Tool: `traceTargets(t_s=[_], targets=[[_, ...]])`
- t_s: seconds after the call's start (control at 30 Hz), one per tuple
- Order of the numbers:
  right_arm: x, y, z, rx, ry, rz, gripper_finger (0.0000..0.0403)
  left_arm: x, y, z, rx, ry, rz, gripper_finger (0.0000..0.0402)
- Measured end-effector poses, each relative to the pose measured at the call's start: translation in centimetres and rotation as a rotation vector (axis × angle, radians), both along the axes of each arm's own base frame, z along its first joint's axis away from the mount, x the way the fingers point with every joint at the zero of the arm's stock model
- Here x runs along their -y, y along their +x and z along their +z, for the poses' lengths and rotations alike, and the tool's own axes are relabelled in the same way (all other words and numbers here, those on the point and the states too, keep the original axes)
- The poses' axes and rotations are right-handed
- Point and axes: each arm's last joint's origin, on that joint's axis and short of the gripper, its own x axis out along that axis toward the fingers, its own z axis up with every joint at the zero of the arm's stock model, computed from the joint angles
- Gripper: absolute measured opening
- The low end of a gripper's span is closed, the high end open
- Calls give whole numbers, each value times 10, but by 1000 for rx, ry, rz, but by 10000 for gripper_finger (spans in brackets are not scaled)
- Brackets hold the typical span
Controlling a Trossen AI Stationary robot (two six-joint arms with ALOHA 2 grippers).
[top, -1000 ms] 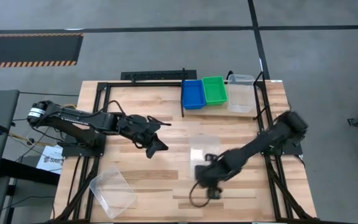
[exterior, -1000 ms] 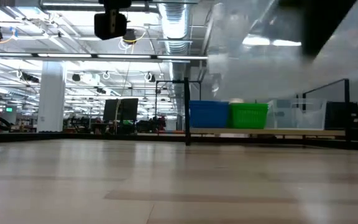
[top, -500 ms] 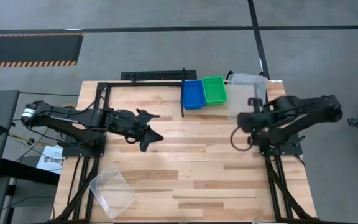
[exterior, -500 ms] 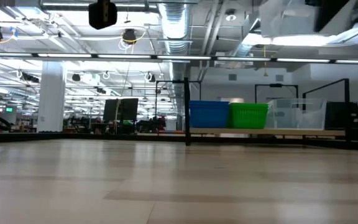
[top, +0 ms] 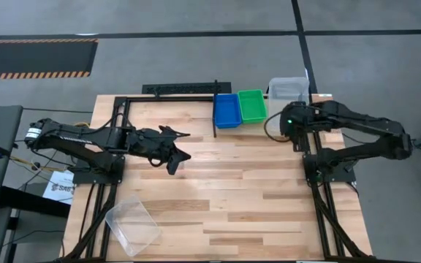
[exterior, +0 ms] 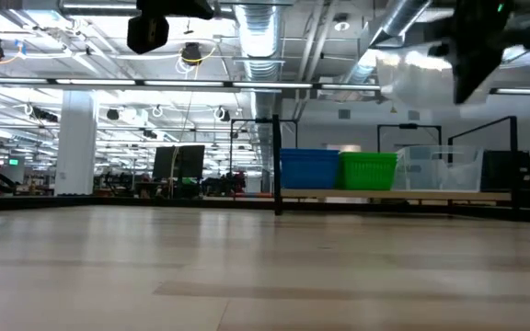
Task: Stack baskets on shelf by color
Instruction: Stack the top transparent bin on top of the transparent bin on the shelf
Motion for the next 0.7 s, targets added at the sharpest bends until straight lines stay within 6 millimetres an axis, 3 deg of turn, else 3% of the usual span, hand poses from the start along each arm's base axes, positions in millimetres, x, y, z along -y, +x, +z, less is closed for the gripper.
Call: traceTargets(t_s=[0.23, 0.7], targets=[[19, -7, -21, 36, 5, -44, 18, -3, -1, -1, -16, 6, 19, 0], [45, -15, -42, 55, 47, -74, 16, -9, -3, -5, -65, 18, 38, 0]])
